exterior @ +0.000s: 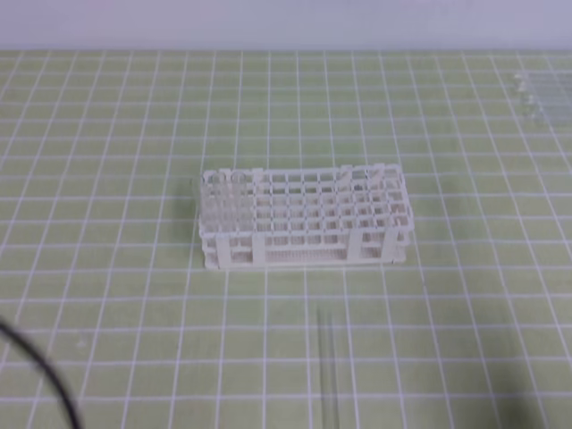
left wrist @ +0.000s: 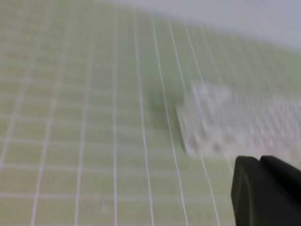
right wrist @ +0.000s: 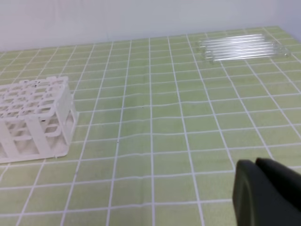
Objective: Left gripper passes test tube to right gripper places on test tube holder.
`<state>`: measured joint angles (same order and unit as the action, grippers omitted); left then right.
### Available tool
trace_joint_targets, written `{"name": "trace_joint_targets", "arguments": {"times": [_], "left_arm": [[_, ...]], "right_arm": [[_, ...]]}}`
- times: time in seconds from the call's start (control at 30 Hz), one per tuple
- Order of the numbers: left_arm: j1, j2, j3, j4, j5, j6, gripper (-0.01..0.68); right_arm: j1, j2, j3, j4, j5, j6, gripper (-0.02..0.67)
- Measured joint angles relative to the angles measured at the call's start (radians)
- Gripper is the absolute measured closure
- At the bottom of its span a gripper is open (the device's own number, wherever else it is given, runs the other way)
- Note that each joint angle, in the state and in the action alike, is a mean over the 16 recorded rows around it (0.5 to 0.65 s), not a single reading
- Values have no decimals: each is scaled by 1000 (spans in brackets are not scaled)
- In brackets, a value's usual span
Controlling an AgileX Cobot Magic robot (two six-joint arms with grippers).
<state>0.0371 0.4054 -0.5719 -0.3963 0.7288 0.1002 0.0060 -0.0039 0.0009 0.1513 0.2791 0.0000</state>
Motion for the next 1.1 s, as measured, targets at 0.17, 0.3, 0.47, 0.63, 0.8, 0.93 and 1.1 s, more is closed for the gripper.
{"name": "trace_joint_targets", "arguments": {"times": [0.17,0.3,0.47,0.63,0.8,0.93,1.1], "left_arm": [[-44,241,-208,-33,227,147,674],[-135,416,-319,26,336,137,674],[-338,614,-408,173,399,4,674],[-587,804,-472,333,424,-169,674],[-788,982,-536,419,434,-302,674],[-877,1100,-593,392,413,-349,674],[-915,1216,-655,312,364,-357,674]], "right_arm": [[0,1,0,0,0,0,666],[0,1,0,0,0,0,666],[0,1,0,0,0,0,666],[0,1,0,-1,0,0,666],[0,1,0,-2,0,0,666],[0,1,0,-2,0,0,666],[0,1,0,-2,0,0,666]]}}
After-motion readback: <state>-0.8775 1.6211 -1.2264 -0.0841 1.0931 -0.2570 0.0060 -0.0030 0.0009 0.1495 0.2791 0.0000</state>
